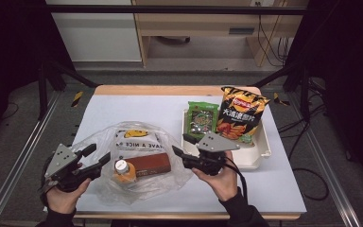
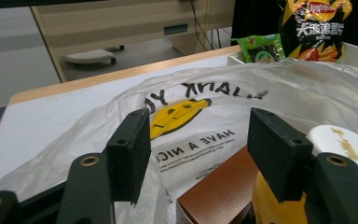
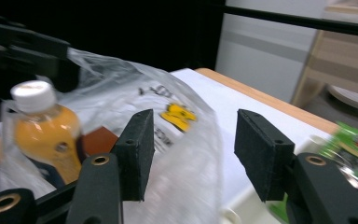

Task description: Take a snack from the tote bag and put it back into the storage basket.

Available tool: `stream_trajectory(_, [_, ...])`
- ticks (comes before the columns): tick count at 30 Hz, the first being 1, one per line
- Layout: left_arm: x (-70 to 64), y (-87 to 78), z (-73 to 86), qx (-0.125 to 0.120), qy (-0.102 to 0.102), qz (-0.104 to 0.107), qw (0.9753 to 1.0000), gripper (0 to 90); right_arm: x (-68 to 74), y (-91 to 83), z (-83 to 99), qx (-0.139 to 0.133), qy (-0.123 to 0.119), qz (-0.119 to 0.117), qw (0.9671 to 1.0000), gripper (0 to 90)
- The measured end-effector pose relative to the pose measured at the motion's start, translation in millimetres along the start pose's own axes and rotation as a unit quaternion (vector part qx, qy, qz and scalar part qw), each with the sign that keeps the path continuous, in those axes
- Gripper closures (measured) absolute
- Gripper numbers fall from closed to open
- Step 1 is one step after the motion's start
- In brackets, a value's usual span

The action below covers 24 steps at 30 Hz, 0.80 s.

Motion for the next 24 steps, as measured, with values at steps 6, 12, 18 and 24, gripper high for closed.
stream_trajectory(6, [-1.3, 8.1, 7.8, 0.016, -0.008, 0.008, 0.9998, 44.0, 24.5, 15.8, 1.4, 0.017, -0.015, -0.026, 0.9994, 54.8])
stream_trajectory(12, [-1.7, 18.5, 19.7, 0.047, -0.016, 0.014, 0.9986, 52.3, 36.7, 35.7, 19.7, 0.076, -0.025, -0.046, 0.9957, 60.6])
stream_trajectory(18, [-1.8, 32.7, 39.9, 0.092, -0.026, 0.023, 0.9952, 58.3, 28.2, 45.4, 46.1, 0.136, -0.027, -0.026, 0.99, 61.9])
stream_trajectory(24, [-3.5, 39.4, 54.5, 0.12, -0.026, 0.029, 0.9921, 62.6, 18.6, 45.8, 64.9, 0.16, -0.022, -0.008, 0.9869, 58.1])
Point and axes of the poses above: each handheld gripper's, and its own axes: y roughly forward along the jaws, z roughly out of its underside, x roughly to its left, the point moved 4 cm from there along y, roughly forward along the jaws, and after that the axes turned 4 degrees about y, right-handed, at the moved point
